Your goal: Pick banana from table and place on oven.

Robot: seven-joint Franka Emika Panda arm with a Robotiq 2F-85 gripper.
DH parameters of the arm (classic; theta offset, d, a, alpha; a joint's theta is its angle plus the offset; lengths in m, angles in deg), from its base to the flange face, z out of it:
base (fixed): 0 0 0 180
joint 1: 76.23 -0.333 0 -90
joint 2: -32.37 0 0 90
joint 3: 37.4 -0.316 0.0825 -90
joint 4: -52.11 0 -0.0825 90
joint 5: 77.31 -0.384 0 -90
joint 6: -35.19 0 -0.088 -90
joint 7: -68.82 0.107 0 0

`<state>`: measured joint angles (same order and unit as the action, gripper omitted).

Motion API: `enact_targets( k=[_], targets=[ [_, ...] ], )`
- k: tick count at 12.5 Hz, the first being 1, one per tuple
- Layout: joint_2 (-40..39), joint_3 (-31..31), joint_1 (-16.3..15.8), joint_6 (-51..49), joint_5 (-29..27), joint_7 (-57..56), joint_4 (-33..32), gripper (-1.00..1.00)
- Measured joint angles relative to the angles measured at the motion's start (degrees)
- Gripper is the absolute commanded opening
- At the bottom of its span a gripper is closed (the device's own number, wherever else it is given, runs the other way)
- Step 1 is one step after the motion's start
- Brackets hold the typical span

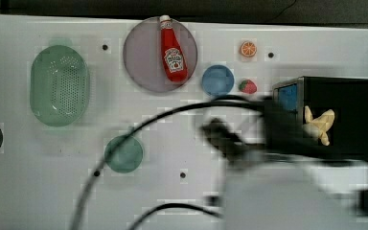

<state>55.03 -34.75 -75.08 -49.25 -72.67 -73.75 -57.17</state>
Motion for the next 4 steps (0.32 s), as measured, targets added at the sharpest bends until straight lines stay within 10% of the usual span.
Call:
enact_targets(
  k=[4],
  targets=[
    [-0.1, -4.3, -3.1, -0.3, -3.3, 6.1, -6.1, 1.0]
  ],
)
